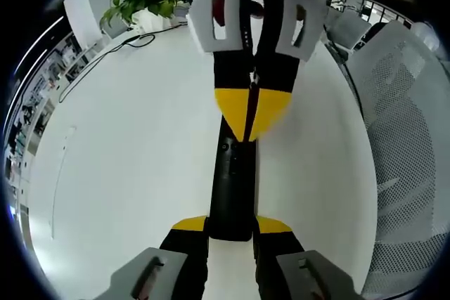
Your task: Press the specified remote control buttons in sequence, fully releasing each button before pressing the next.
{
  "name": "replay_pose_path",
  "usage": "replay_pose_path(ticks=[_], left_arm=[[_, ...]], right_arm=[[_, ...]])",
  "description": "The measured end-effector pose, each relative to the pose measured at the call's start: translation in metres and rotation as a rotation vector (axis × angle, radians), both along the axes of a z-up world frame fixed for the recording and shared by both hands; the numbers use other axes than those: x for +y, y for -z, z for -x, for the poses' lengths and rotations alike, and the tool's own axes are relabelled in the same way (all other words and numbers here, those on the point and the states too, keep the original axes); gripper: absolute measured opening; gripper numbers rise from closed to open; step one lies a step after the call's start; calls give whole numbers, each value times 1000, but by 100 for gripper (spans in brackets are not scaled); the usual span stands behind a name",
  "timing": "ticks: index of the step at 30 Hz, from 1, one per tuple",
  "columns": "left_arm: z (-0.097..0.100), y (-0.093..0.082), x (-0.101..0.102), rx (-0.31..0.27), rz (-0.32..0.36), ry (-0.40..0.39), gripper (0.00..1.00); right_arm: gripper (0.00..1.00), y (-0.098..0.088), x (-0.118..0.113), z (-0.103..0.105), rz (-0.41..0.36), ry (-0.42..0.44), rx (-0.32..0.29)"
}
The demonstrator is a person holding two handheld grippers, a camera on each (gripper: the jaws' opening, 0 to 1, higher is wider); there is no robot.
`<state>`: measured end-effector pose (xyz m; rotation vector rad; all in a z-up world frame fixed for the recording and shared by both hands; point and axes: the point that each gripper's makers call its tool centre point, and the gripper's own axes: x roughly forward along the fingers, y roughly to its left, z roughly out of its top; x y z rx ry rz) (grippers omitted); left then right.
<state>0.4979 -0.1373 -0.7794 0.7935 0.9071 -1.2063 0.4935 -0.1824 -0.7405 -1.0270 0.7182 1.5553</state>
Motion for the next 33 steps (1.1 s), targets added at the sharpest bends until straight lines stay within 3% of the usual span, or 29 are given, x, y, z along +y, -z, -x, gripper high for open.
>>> replay_pose_path(ticks=[21,33], left_arm=[[0,0,0,2,2,1,23],[0,0,1,0,3,1,23]], right_arm=[[0,-32,5,-7,-69,26,-56],[0,-37,10,-12,-87,27,-65]])
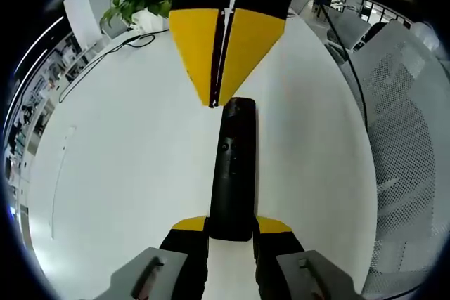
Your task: Press the specified remote control buttons in sequence, fully releasing each button before pressing the next.
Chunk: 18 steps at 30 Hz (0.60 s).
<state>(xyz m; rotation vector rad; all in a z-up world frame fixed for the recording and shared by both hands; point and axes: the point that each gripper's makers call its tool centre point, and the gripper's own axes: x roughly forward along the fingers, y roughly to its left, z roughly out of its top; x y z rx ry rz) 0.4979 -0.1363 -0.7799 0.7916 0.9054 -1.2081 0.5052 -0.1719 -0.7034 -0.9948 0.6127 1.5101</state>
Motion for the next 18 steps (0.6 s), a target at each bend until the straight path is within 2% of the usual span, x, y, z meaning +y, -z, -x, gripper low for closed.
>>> replay_pose_path(ticks=[18], left_arm=[[0,0,0,-1,12,-1,23]], right_arm=[[0,31,2,6,29,-1,50]])
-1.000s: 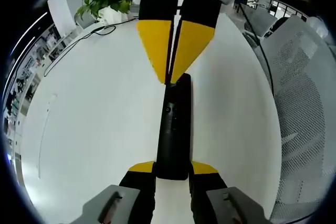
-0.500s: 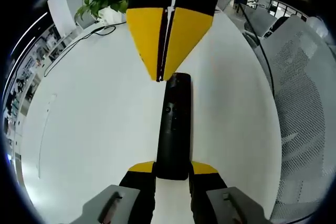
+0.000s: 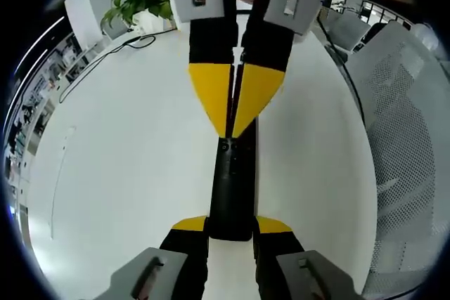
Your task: Press the specified remote control buttons in sequence, fully releasing each button before pressing the next.
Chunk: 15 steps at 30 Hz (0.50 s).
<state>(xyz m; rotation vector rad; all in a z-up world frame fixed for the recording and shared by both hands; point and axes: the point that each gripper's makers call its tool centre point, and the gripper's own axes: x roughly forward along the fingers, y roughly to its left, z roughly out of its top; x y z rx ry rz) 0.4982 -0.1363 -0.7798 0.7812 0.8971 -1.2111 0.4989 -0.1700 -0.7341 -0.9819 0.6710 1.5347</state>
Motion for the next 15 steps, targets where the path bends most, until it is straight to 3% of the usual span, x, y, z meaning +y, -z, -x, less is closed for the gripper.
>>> replay_pose_path(ticks=[15], left_arm=[[1,-1,-1,-1,7,0,23]], right_arm=[[0,21,-2,2,28,6,32]])
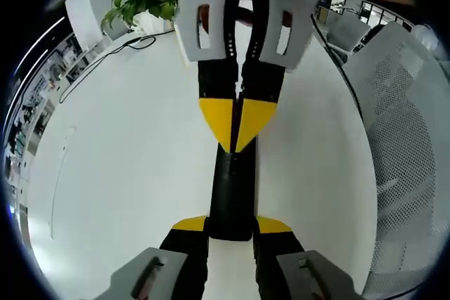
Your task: Press the specified remote control buttons in sequence, fully releasing each button before pressing the next.
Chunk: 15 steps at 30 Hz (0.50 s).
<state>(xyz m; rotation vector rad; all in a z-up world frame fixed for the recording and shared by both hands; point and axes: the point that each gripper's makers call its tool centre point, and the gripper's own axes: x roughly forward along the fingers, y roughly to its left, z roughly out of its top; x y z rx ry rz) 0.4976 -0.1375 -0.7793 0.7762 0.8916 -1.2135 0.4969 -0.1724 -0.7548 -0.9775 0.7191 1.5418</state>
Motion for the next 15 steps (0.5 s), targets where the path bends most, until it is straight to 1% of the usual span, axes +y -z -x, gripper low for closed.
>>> replay_pose_path(ticks=[15], left_arm=[[0,-1,0,-1,10,0,23]], right_arm=[[0,9,3,2,16,-11,11]])
